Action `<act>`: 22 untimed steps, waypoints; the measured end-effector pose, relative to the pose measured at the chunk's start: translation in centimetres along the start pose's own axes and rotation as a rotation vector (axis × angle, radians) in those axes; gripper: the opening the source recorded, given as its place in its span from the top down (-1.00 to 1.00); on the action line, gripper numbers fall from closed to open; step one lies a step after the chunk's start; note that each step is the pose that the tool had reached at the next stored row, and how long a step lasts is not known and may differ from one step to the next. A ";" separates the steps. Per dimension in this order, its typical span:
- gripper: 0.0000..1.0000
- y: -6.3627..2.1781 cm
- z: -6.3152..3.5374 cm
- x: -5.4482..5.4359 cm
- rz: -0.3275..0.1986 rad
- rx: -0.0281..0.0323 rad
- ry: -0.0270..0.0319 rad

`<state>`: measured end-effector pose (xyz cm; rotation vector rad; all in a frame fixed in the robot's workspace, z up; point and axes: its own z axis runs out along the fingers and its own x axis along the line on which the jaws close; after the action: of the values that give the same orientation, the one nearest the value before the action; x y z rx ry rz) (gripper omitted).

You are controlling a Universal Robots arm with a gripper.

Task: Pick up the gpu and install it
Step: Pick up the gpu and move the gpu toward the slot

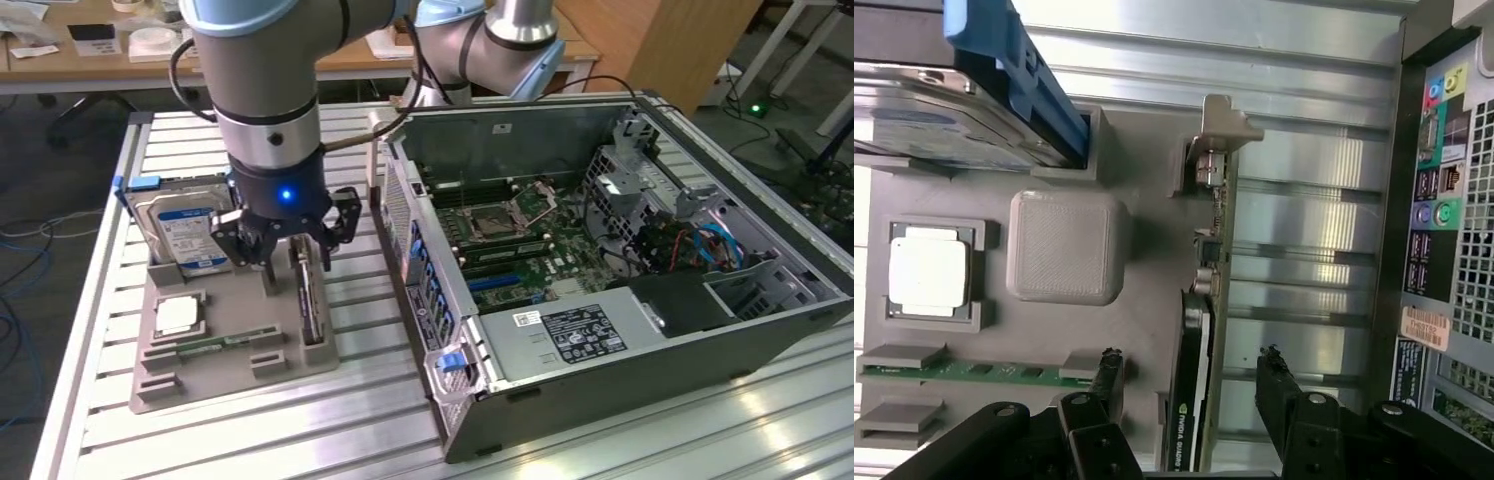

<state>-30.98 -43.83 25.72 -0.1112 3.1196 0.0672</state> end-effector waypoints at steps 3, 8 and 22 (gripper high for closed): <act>-0.29 -0.04 0.54 0.0 0.010 0.0001 -0.0010; -0.29 -0.08 1.46 -0.1 0.015 0.0003 -0.0013; -0.29 -0.20 4.00 -0.1 0.026 0.0005 -0.0018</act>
<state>-30.82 -43.85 21.71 -0.0703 3.1196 0.0669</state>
